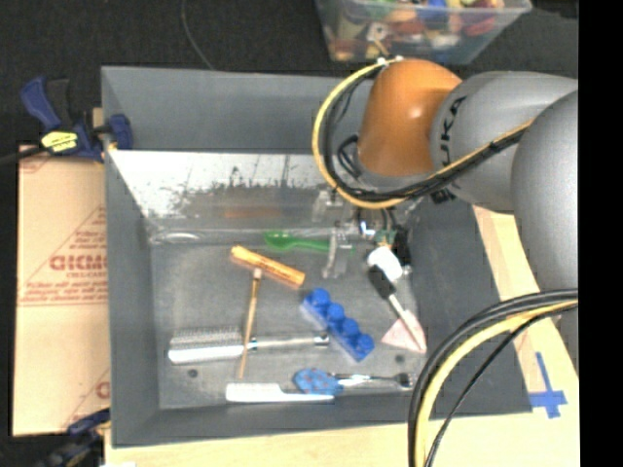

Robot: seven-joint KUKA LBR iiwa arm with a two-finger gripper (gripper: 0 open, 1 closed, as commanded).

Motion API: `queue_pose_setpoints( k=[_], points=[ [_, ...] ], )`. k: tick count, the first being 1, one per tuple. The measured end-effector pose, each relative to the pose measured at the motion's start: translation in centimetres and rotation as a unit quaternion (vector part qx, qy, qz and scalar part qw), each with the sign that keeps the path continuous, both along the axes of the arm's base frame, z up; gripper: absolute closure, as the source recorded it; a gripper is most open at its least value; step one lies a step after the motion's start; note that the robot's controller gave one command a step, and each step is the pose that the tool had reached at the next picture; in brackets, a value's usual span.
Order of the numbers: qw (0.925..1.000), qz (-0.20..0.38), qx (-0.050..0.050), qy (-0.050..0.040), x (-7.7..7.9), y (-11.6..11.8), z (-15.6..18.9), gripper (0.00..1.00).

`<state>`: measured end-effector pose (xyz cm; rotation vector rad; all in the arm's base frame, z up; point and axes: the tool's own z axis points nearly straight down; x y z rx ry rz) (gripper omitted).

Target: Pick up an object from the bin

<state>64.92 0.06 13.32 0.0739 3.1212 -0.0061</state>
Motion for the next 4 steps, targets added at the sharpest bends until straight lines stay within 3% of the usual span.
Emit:
queue_pose_setpoints(
  k=[1, 2, 3, 4],
  points=[
    [0.9968, -0.079, 0.004, 0.0054, -2.4, 2.9, -3.4, 0.0],
    [0.996, -0.089, 0.001, -0.0001, 0.0, 0.0, -6.2, 0.0],
    [0.9972, -0.075, 0.003, -0.0042, 0.7, -1.7, -6.1, 1.0],
    [0.9972, -0.075, 0.003, -0.0042, 0.7, -1.7, -6.1, 1.0]
  ],
)
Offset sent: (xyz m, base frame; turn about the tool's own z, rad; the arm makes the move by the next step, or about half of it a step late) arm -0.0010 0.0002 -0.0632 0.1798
